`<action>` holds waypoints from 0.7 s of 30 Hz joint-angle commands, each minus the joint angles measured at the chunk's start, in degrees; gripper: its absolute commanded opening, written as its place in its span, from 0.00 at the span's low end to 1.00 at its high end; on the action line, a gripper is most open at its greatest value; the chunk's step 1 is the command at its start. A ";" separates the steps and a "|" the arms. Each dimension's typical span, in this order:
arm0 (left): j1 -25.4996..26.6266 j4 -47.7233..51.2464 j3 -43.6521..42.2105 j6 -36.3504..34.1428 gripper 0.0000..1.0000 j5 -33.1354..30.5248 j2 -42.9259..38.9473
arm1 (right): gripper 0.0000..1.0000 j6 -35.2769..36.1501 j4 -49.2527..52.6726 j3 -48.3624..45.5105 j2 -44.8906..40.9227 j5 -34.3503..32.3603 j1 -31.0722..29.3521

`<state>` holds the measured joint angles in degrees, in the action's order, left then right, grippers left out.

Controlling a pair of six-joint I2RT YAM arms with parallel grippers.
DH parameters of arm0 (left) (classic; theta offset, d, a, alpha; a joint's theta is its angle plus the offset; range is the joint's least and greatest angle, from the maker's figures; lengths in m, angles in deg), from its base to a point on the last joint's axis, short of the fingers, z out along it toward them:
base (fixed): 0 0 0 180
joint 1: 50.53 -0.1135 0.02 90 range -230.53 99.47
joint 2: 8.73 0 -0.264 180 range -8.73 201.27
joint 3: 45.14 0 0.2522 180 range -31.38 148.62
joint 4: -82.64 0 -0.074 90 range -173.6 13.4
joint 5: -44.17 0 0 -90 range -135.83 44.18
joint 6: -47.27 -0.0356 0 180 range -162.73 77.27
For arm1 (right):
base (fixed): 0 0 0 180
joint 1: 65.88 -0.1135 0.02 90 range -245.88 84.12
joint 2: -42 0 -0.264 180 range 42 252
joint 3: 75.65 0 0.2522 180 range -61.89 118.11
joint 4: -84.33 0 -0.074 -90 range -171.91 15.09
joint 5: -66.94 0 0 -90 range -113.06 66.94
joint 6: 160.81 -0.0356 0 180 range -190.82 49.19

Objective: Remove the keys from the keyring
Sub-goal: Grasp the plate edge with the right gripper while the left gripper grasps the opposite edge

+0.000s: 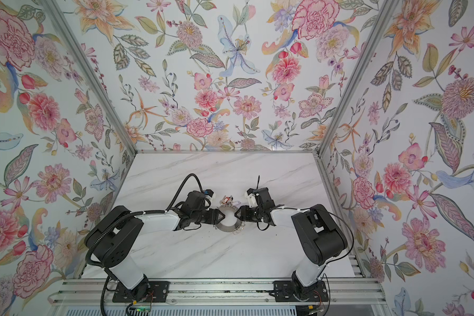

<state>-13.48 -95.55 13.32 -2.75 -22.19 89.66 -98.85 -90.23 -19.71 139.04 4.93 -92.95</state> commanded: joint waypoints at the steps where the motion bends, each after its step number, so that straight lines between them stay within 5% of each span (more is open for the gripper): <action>1: 0.48 -6.06 -0.69 2.88 0.64 4.68 -1.09 | 0.51 -1.09 1.70 0.10 2.18 1.57 -1.23; 21: -2.52 -10.78 -3.28 6.31 0.24 9.40 -4.30 | 0.50 -1.24 1.28 0.45 0.54 2.50 -1.14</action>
<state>-16.03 -104.01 10.75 3.18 -16.53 85.84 -99.28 -90.33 -19.69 139.10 5.25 -93.11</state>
